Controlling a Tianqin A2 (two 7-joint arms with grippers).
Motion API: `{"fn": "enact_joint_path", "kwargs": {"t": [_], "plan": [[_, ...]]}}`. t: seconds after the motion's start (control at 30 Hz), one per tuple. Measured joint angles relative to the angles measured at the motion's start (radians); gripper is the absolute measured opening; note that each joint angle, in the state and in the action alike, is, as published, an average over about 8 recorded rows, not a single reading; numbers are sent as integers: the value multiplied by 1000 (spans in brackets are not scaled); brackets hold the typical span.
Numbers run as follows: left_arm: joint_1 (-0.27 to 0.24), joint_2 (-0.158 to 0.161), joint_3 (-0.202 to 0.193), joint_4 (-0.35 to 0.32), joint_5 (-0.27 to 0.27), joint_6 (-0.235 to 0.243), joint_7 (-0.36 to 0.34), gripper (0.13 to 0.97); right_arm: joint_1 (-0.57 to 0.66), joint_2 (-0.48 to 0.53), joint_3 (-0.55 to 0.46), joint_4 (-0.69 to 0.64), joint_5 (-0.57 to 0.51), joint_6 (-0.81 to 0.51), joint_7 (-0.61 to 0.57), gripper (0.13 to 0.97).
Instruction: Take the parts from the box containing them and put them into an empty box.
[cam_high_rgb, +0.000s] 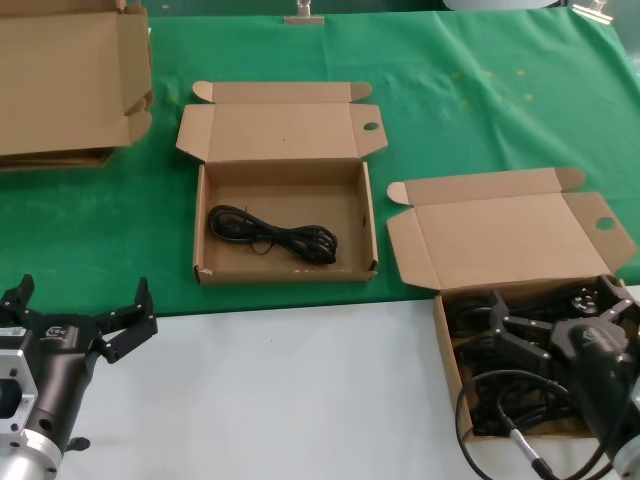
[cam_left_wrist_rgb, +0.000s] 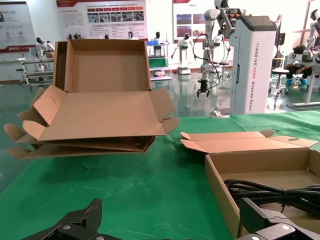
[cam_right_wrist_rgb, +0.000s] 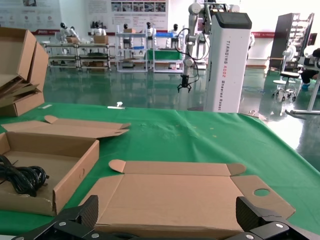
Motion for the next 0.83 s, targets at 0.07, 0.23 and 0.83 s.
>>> {"fn": "enact_joint_path", "kwargs": {"t": [0.07,0.23,0.83], "plan": [[0,0,0,0,0,0,0,966,0,0,0,0,0,0,0,966],[0,0,0,0,0,0,0,966,0,0,0,0,0,0,0,966],[0,0,0,0,0,0,0,966,0,0,0,0,0,0,0,966]]}}
